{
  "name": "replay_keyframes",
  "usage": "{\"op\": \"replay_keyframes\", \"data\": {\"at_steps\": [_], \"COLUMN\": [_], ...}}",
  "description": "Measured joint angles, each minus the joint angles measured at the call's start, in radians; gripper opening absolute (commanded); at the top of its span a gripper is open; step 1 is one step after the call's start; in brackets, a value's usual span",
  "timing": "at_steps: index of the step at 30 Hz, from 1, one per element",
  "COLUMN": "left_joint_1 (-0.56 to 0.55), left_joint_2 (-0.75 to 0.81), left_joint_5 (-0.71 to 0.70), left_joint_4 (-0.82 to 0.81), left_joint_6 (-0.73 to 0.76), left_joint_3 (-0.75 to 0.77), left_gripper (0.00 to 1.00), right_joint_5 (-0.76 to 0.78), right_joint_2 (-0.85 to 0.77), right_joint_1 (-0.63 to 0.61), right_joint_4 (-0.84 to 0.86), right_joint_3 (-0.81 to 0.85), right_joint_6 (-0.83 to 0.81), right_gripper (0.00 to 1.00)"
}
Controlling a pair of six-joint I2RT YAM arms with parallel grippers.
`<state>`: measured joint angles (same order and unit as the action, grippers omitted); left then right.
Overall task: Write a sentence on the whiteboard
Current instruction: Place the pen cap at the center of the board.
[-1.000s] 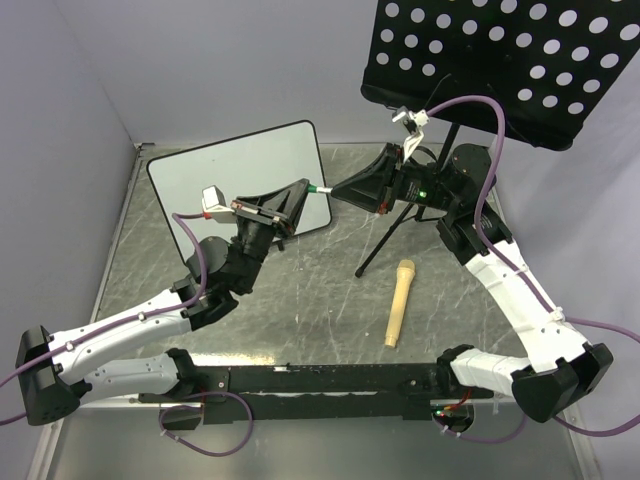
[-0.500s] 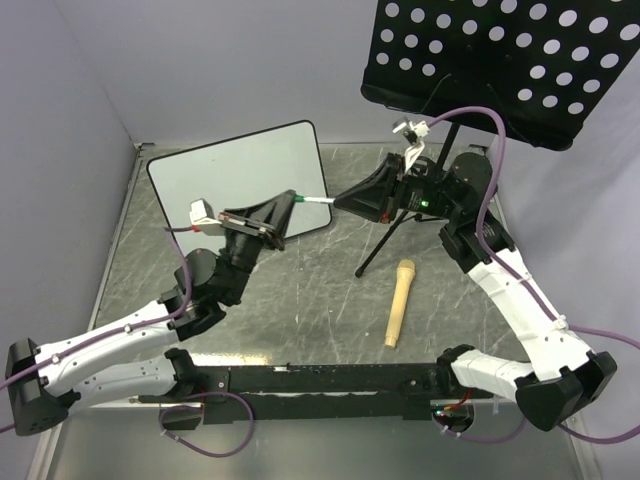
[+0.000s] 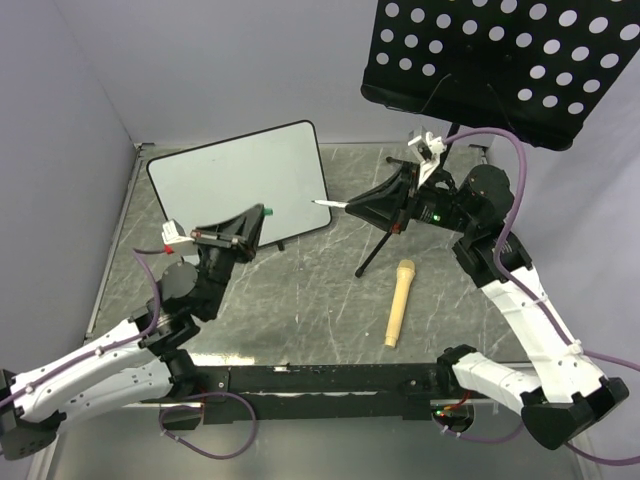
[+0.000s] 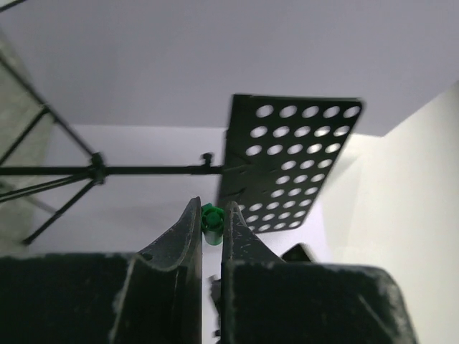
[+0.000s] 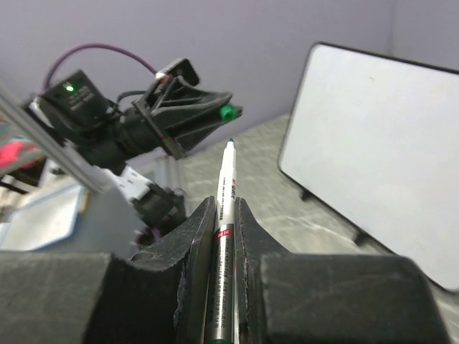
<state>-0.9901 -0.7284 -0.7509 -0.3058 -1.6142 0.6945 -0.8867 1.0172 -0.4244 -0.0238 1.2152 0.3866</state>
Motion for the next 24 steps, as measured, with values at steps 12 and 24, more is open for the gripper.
{"op": "replay_keyframes", "data": {"at_steps": [12,24], "left_joint_1": [0.012,0.078], "left_joint_2": [-0.084,-0.486], "left_joint_5": [0.259,0.375], "left_joint_4": [0.232,-0.102], "left_joint_6": [-0.021,0.033], "left_joint_3": [-0.428,-0.46], "left_gripper": [0.01,0.3], "right_joint_5": [0.086,0.082], "right_joint_2": [-0.058,-0.031], "right_joint_1": [0.003,0.003], "right_joint_4": [-0.244,-0.255], "right_joint_3": [-0.121,-0.193], "right_joint_6": [-0.315,-0.34], "right_gripper": [0.0,0.0]}}
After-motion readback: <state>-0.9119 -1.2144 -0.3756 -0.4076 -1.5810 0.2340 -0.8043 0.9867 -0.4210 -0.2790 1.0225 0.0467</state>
